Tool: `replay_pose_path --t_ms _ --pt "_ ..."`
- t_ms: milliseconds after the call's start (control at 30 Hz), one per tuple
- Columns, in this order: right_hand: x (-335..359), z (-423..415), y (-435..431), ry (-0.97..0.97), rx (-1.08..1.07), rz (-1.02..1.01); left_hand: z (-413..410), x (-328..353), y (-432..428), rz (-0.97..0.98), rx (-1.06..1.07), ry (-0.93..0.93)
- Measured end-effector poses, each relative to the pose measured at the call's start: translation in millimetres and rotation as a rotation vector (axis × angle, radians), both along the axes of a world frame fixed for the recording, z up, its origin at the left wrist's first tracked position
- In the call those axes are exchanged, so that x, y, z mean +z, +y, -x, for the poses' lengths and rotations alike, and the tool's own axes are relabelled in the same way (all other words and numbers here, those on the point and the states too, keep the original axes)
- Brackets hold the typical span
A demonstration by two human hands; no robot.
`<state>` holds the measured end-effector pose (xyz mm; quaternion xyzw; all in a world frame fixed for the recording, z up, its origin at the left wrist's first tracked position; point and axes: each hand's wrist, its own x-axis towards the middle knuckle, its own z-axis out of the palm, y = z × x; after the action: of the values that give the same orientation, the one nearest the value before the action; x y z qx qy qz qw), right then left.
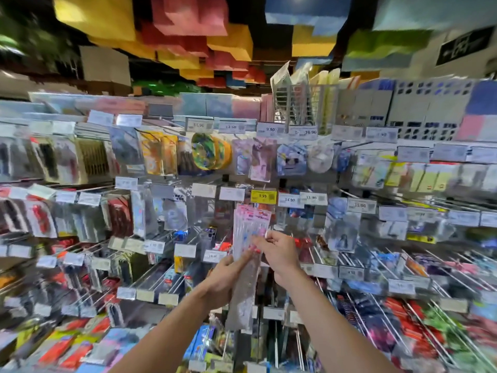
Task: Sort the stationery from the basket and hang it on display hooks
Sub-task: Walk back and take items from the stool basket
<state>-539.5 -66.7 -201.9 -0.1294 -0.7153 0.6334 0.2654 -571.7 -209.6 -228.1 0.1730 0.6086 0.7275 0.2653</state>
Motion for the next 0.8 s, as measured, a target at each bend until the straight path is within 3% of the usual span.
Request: replay_pose_path --t_ms 200,433,800 --pt "-9 36 12 -0.12 0.125 0.017 51 -9 10 -0.005 0.032 0.103" --pt "-41 73 17 -0.203 0.077 0.005 107 -32 18 0.078 0.021 0.088" --pt "-105 46 105 -0.451 0.038 0.135 137 -92 88 0.157 -0.09 0.132"
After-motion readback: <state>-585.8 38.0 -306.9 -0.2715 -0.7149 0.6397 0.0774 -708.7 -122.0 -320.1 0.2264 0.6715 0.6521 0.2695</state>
